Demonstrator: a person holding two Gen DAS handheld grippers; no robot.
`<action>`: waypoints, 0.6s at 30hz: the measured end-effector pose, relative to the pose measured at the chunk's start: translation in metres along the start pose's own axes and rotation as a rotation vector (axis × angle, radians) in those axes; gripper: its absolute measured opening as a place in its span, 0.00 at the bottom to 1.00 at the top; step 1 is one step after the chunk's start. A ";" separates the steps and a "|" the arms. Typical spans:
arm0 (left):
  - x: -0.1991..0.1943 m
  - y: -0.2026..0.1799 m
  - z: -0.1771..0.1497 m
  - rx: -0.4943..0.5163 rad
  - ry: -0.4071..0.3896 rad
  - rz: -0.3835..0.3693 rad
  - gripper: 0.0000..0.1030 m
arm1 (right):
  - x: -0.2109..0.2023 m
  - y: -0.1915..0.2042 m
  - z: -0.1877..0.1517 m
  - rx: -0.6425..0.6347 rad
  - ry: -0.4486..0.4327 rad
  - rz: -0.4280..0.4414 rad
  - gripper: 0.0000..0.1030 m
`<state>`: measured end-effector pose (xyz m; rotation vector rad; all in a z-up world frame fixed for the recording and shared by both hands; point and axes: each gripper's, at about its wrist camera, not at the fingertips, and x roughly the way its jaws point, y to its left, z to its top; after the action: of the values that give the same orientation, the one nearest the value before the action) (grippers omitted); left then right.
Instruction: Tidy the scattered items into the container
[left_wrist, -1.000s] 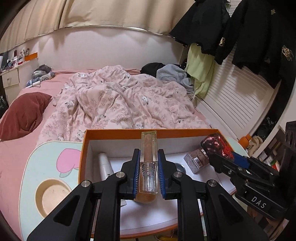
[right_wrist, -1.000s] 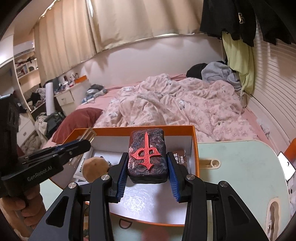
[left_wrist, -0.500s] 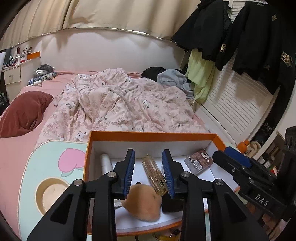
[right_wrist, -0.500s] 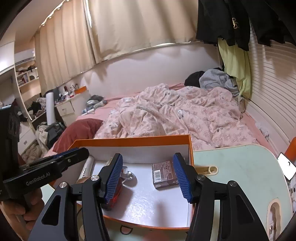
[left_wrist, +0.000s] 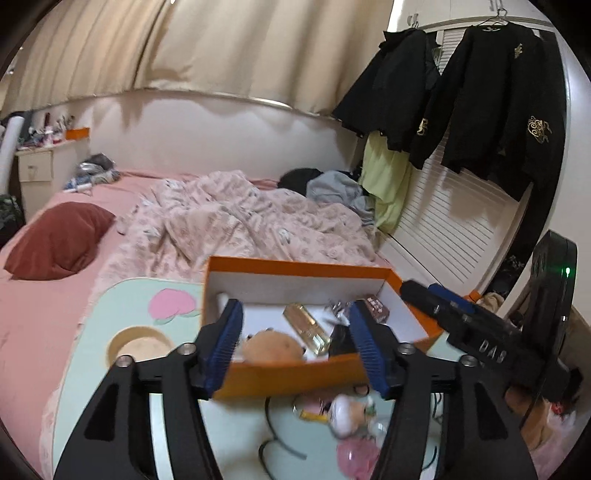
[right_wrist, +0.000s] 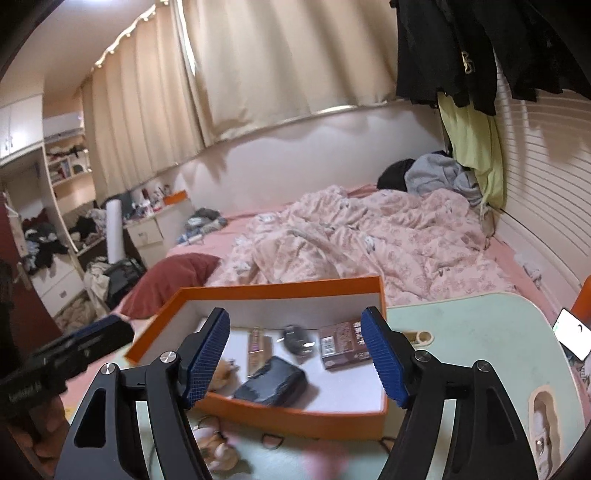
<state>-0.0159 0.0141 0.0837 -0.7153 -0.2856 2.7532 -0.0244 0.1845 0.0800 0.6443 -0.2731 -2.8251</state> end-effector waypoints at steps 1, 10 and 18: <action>-0.006 0.000 -0.004 -0.003 -0.004 0.004 0.65 | -0.004 0.003 -0.002 -0.007 0.003 0.003 0.71; -0.034 -0.002 -0.041 0.066 -0.017 0.256 0.77 | -0.049 0.025 -0.034 -0.081 0.170 0.091 0.75; -0.035 -0.002 -0.062 -0.010 0.061 0.246 0.77 | -0.074 0.033 -0.078 -0.104 0.222 0.052 0.76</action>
<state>0.0448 0.0128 0.0463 -0.8901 -0.2111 2.9543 0.0808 0.1627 0.0480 0.9035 -0.1012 -2.6672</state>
